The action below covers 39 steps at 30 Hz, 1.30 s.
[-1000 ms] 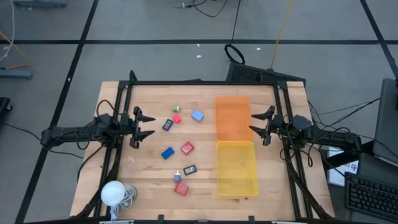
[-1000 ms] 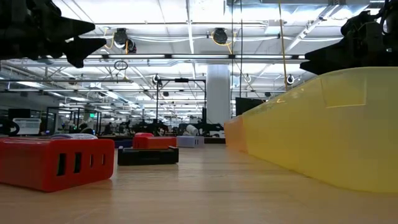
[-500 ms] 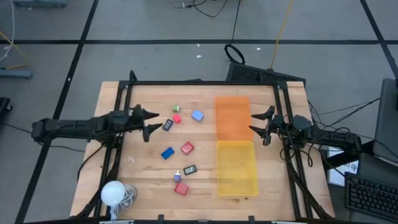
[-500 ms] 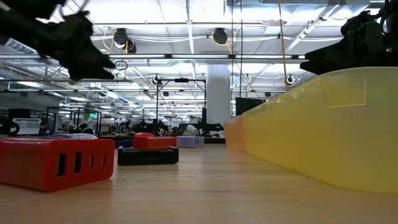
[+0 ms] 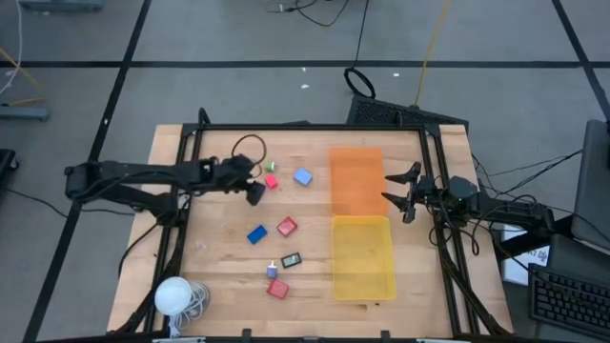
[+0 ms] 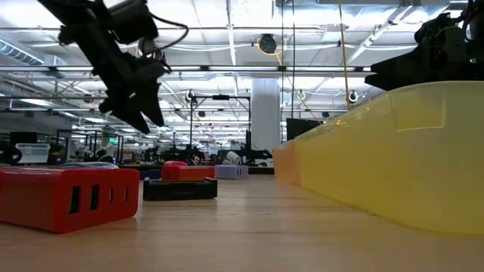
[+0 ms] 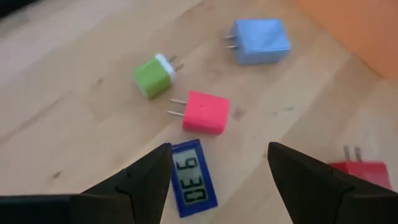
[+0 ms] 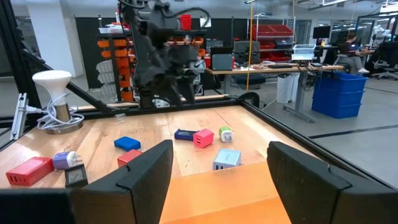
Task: Pick & Place Office items
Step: Put the dark blue timer into the orange bin
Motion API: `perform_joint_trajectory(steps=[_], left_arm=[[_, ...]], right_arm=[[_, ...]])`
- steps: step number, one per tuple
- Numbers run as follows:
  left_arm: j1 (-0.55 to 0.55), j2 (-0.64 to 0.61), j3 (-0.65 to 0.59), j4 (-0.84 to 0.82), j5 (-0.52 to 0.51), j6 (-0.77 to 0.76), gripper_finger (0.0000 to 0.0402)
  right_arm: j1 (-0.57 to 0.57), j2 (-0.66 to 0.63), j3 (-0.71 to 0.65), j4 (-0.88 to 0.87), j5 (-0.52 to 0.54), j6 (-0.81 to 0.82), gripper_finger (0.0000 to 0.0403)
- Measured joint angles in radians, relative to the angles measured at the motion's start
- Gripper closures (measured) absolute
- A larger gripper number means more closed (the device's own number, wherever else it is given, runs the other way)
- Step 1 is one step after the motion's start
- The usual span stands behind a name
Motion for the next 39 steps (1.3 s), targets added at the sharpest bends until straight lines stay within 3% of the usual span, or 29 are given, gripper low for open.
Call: perform_joint_trajectory(steps=[5,16,21,27,33,39], left_arm=[[0.025,0.111,0.024,0.000,0.073,-0.053,0.0120],[0.050,0.183,0.024,-0.011,0.034,-0.082,0.0057],[0.027,0.199,0.011,-0.050,-0.044,-0.149,0.0053],[-0.014,0.269,-0.001,-0.017,-0.046,-0.256,0.0052],[-0.059,0.360,0.001,0.052,-0.060,-0.254,0.0052],[-0.077,0.397,0.003,0.008,-0.088,-0.278,0.0052]], right_arm=[[0.000,0.000,0.000,0.000,0.000,0.000,0.0151],[0.000,0.000,0.000,0.000,0.000,0.000,0.0151],[0.000,0.000,0.000,0.000,0.000,0.000,0.0151],[0.000,0.000,0.000,0.000,0.000,0.000,0.0151],[0.000,0.000,0.000,0.000,0.000,0.000,0.0151],[0.000,0.000,0.000,0.000,0.000,0.000,0.0151]])
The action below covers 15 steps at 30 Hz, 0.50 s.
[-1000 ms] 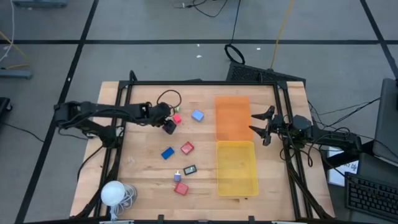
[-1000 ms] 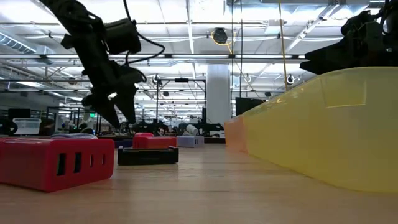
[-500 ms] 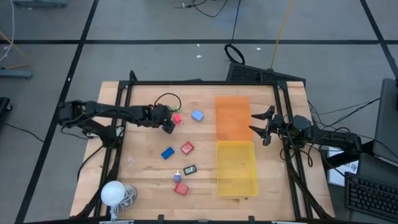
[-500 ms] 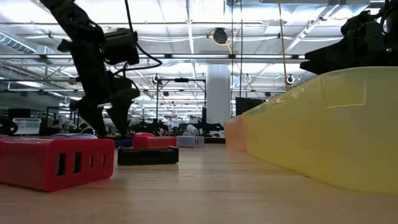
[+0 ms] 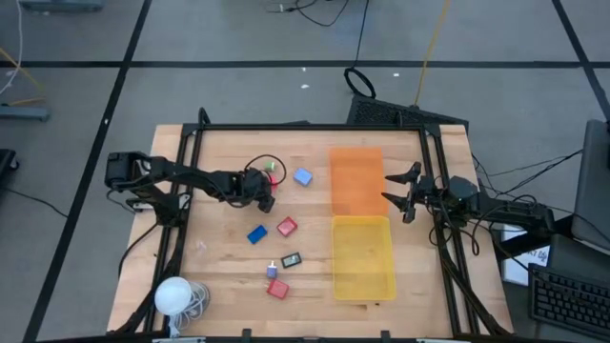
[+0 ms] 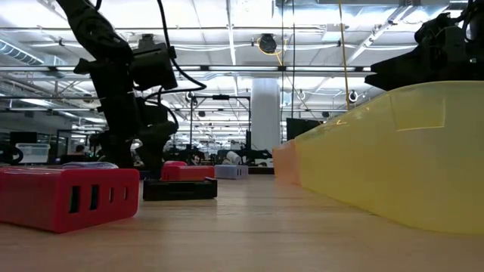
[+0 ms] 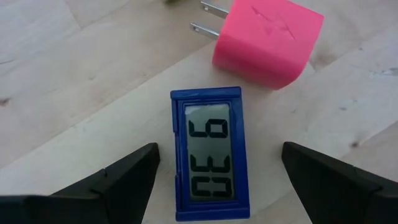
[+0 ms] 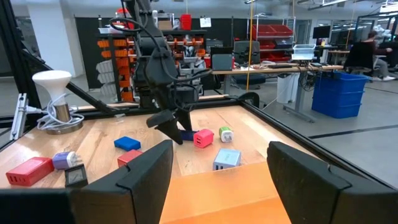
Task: Pick & Place Office items
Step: Put the dark blue timer into the orange bin
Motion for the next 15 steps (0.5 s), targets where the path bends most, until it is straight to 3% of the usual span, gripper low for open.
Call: perform_joint_trajectory(steps=[11,15], left_arm=[[0.001,-0.006,0.001,-0.076,0.055,-0.010,0.0056],[-0.003,-0.006,0.000,-0.081,0.059,-0.003,0.0093]], right_arm=[[0.000,0.000,0.000,0.000,0.000,0.000,0.0151],[0.000,0.000,0.000,0.000,0.000,0.000,0.0151]])
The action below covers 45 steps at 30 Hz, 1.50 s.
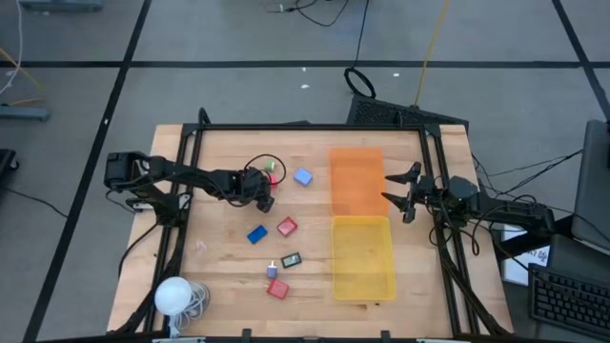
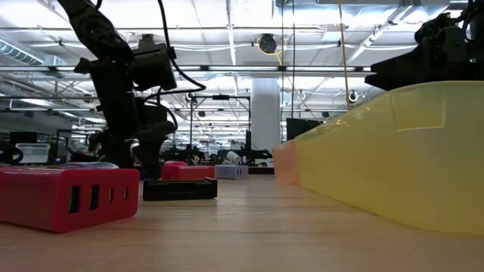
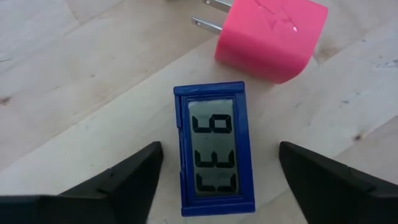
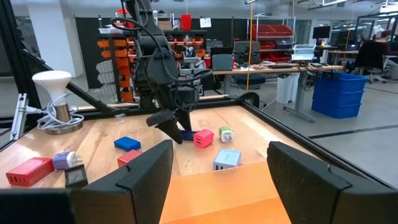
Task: Pick & Place Office items
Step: Put the dark blue timer into the orange bin
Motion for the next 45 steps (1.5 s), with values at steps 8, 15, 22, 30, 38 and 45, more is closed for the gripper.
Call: perform_joint_trajectory(steps=[8,15,22,30,38,45], left_arm=[[-0.007,0.001,-0.007,0.044,-0.048,0.050,0.0208],[-0.013,0.004,0.016,0.104,-0.080,0.225,0.0249],[-0.021,-0.042,0.115,0.042,-0.083,0.286,0.0232],[-0.071,-0.167,0.218,0.089,-0.091,0.406,0.0250],[-0.140,-0.212,0.218,0.355,-0.033,0.554,0.0222],[-0.185,-0.183,0.218,0.472,0.015,0.611,0.0250]], right_arm=[[0.000,0.000,0.000,0.000,0.000,0.000,0.0151],[0.000,0.000,0.000,0.000,0.000,0.000,0.0151],[0.000,0.000,0.000,0.000,0.000,0.000,0.0151],[0.000,0.000,0.000,0.013,-0.001,0.000,0.0151],[0.000,0.005,0.000,0.142,0.000,0.191,0.0151],[0.000,0.004,0.000,0.234,0.000,0.350,0.0151]])
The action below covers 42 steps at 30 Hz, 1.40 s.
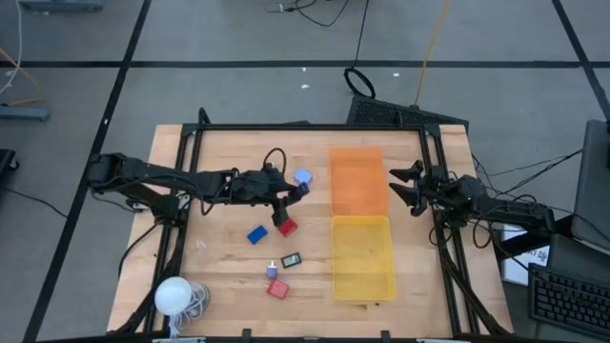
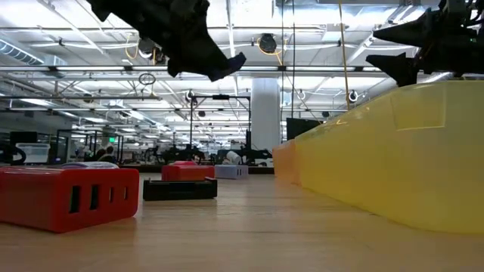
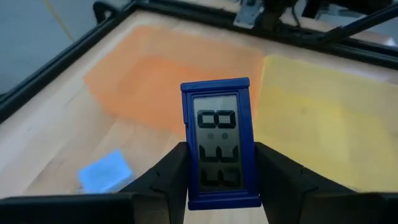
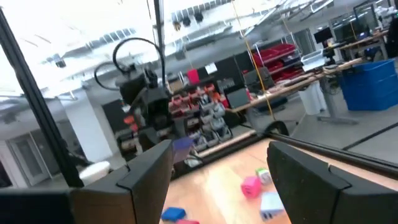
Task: Pick & Place Office items
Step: Put the dark blue timer into the orange bin
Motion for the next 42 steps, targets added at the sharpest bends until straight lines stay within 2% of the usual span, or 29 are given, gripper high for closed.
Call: perform_joint_trajectory(steps=[4,10,16,21,26,31,36,39,42], left_arm=[[-0.022,0.022,0.000,0.055,-0.003,0.023,0.0248],[-0.048,0.073,0.000,0.157,-0.002,0.080,0.0219],[-0.050,0.098,0.000,0.277,0.000,0.143,0.0251],[-0.049,0.098,0.000,0.354,0.018,0.183,0.0249],[-0.049,0.099,0.000,0.403,0.025,0.194,0.0220],[-0.041,0.099,0.000,0.414,0.025,0.195,0.0247],[-0.035,0.099,0.000,0.415,0.025,0.194,0.0251],[-0.034,0.099,0.000,0.416,0.024,0.195,0.0250],[-0.034,0.099,0.000,0.417,0.024,0.199,0.0231]], right_arm=[[0.000,0.000,0.000,0.000,-0.002,0.003,0.0151],[0.000,0.017,0.000,-0.008,-0.002,0.055,0.0151],[0.000,0.126,0.000,0.114,-0.003,0.196,0.0151],[0.028,0.289,0.000,0.297,0.000,0.175,0.0151],[0.073,0.493,0.000,0.525,0.000,0.104,0.0151],[0.112,0.704,0.006,0.732,0.003,0.023,0.0151],[0.148,0.906,0.096,0.699,0.004,-0.082,0.0151],[0.174,1.020,0.172,0.724,-0.002,-0.226,0.0151],[0.200,1.112,0.233,0.718,-0.029,-0.318,0.0151]])
